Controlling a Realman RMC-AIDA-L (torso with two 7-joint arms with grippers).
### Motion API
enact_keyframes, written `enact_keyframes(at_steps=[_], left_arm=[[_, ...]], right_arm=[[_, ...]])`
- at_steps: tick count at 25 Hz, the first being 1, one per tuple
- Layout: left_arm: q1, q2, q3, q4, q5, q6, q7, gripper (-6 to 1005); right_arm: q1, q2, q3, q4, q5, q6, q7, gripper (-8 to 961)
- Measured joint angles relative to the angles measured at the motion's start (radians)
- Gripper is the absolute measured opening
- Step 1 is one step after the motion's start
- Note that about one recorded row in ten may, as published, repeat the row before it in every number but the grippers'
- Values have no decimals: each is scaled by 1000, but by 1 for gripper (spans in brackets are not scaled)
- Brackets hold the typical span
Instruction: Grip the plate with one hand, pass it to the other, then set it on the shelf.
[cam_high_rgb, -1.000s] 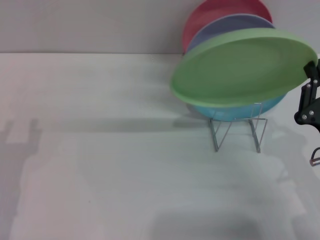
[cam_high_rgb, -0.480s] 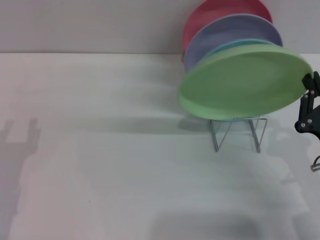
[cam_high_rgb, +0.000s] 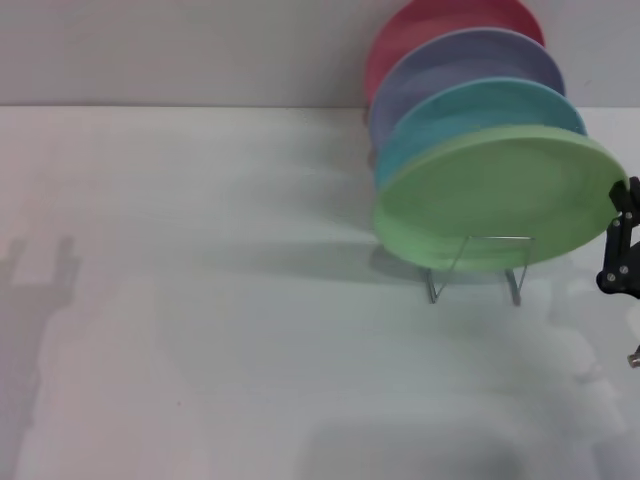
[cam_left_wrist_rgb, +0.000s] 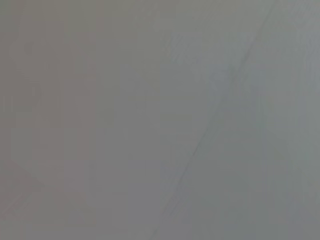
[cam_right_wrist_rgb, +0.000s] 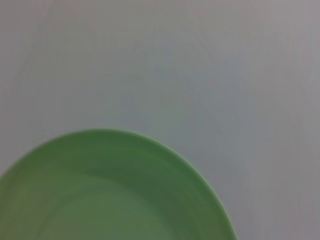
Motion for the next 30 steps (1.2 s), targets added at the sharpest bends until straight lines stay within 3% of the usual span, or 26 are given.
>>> enact_keyframes(at_steps=[20,25,30], left_arm=[[-4,0,0,-26,9,32,-39,783],[-5,0,0,-26,9,42,-39,789],[-6,0,0,-28,9,53,-39,796]], right_arm=[[8,-1,16,-20,-1,84,9,32],[-13,-2,11,-15,-1,11,25,234],[-97,-2,37,-15,-2,-203,144,329]])
